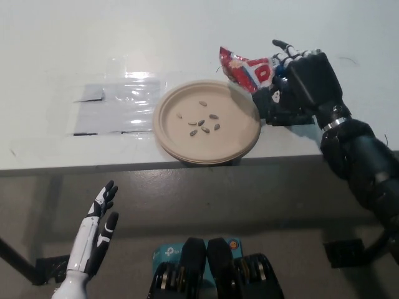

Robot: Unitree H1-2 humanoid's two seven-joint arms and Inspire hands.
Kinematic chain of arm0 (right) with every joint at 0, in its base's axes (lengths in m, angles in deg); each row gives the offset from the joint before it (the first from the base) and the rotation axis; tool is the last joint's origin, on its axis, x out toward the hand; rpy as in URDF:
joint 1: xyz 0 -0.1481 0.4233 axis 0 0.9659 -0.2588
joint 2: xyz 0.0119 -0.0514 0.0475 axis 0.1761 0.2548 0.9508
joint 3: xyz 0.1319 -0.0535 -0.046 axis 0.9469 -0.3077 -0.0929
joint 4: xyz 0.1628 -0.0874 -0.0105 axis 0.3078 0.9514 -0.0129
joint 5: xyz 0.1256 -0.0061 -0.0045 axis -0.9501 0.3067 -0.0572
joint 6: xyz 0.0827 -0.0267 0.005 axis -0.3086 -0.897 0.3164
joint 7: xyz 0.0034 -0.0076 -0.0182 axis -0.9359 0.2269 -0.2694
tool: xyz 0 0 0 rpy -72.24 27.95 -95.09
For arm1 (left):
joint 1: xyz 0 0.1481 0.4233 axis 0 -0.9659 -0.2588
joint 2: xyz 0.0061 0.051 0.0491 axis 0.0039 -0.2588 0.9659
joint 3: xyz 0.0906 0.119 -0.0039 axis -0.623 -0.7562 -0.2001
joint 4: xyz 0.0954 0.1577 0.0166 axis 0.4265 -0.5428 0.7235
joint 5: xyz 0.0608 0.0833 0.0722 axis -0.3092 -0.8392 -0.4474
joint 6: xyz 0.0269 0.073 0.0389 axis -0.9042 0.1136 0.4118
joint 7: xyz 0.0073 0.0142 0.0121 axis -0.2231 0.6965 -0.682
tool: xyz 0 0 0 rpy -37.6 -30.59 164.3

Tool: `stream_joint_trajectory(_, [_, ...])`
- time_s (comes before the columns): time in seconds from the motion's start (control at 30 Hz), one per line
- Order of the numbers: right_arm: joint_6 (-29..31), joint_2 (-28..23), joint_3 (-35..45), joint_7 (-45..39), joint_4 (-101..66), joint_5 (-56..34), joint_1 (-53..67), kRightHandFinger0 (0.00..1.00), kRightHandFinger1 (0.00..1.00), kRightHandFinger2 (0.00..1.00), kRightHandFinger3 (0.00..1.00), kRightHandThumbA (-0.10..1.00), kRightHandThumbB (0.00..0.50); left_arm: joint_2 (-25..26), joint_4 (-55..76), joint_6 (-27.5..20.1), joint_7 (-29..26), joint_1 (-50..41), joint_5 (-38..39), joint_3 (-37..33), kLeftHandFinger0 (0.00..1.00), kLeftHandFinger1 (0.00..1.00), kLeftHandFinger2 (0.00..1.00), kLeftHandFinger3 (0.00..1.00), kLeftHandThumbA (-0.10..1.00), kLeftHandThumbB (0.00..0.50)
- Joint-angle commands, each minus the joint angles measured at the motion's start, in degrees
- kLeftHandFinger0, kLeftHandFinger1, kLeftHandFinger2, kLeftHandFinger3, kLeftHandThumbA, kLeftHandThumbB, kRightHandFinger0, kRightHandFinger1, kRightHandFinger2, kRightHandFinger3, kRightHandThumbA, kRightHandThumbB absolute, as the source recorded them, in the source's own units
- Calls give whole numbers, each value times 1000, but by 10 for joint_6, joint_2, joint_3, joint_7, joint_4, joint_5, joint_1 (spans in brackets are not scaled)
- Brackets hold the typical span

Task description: The robot picks up a small bag of sunflower seeds on the right hand side and take it to the empty plate on the left hand side then pours some sunflower seeds on to the plate.

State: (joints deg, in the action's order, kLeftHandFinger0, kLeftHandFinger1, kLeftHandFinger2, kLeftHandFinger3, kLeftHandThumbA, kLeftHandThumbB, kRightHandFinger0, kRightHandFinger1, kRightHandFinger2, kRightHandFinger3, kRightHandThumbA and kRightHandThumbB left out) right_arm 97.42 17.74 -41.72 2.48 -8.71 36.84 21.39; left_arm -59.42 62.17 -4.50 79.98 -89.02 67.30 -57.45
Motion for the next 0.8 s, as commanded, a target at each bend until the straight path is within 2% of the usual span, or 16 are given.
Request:
stream_joint_trajectory(0.0, [65, -1, 83, -21, -8, -145, -19, 0, 388, 815, 812, -100, 131, 9, 15, -17, -10, -5, -5, 1, 1000, 1000, 1000, 1000, 1000, 93])
stream_joint_trajectory(0.1, [65, 4, 120, -29, -10, -184, -7, 0, 393, 796, 841, -100, 165, 11, 12, -25, -10, -5, -5, 1, 1000, 1000, 1000, 1000, 1000, 88])
stream_joint_trajectory(0.2, [65, 3, 136, -38, -10, -198, -1, 0, 415, 818, 894, -100, 148, 11, 13, -20, -9, -6, -1, 2, 1000, 1000, 1000, 1000, 1000, 100])
stream_joint_trajectory(0.33, [65, 0, 140, -30, -3, -200, 2, 0, 422, 823, 905, -100, 149, 11, 11, -23, -11, -8, -3, 3, 1000, 1000, 1000, 1000, 1000, 98])
stream_joint_trajectory(0.43, [65, -2, 138, -21, 9, -197, -2, 0, 425, 814, 887, -100, 155, 12, 13, -22, -11, -10, 0, 6, 1000, 1000, 1000, 1000, 1000, 101])
stream_joint_trajectory(0.67, [65, -24, 98, -1, 30, -174, -4, 0, 423, 814, 864, -100, 122, 11, 13, -21, -9, -12, 5, 7, 1000, 1000, 1000, 1000, 1000, 110])
stream_joint_trajectory(0.7, [58, -28, 82, 8, 36, -157, -6, 0, 409, 828, 807, -100, 112, 10, 12, -22, -10, -12, 6, 7, 1000, 1000, 997, 1000, 1000, 117])
stream_joint_trajectory(0.77, [26, -36, 37, 25, 40, -122, -7, 0, 396, 851, 785, -100, 141, 11, 12, -23, -10, -15, 3, 6, 1000, 1000, 981, 1000, 1000, 118])
